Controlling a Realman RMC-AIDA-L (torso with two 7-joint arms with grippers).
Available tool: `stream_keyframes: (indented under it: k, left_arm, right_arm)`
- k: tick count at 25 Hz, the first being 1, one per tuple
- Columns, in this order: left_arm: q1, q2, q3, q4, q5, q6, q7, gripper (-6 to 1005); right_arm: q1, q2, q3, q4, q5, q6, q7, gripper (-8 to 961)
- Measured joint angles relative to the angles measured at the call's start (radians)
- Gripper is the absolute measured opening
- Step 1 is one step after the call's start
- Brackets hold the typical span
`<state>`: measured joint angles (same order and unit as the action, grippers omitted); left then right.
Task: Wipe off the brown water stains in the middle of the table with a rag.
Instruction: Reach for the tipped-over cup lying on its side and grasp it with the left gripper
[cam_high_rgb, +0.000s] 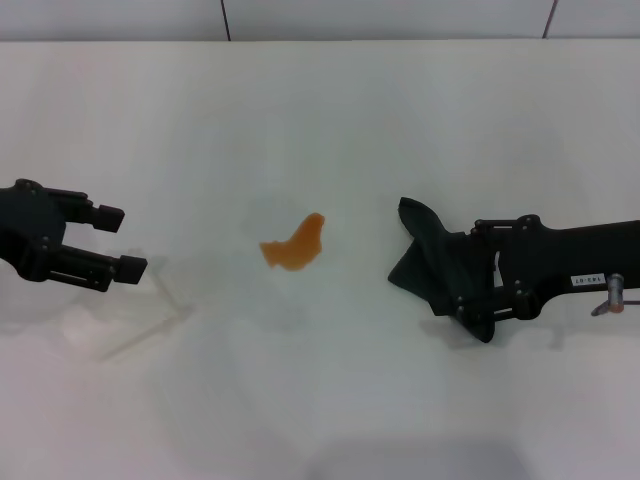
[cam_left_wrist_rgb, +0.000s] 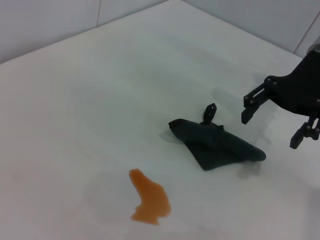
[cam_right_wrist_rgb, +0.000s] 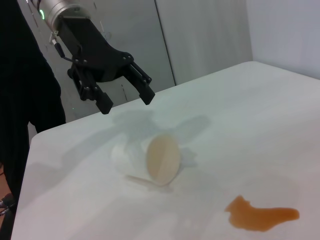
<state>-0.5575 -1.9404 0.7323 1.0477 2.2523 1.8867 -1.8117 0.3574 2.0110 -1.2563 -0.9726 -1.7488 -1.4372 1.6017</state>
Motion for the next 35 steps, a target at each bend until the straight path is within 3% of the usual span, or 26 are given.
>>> stream_keyframes:
  k: [13,17,30,35]
  left_arm:
    - [-0.005,0.004,-0.008,0.004,-0.001,-0.025,-0.033,852]
    - [-0.014,0.015,-0.007,0.008,0.017,-0.028,-0.054,851]
    - [-0.059,0.041,-0.004,0.020,0.259,-0.009,-0.062,845]
    - [-0.090,0.040,0.001,0.011,0.331,-0.027,-0.057,843]
  right_arm:
    - [-0.004,0.000,0.000,0.002,0.011,-0.001,0.006,857]
    - [-0.005,0.000,-0.001,0.004,0.019,-0.002,0.008,857]
    - [-0.007,0.000,-0.017,0.034,0.053,-0.002,0.009,857]
    - [-0.007,0.001,-0.028,0.045,0.073,-0.002,0.009,857]
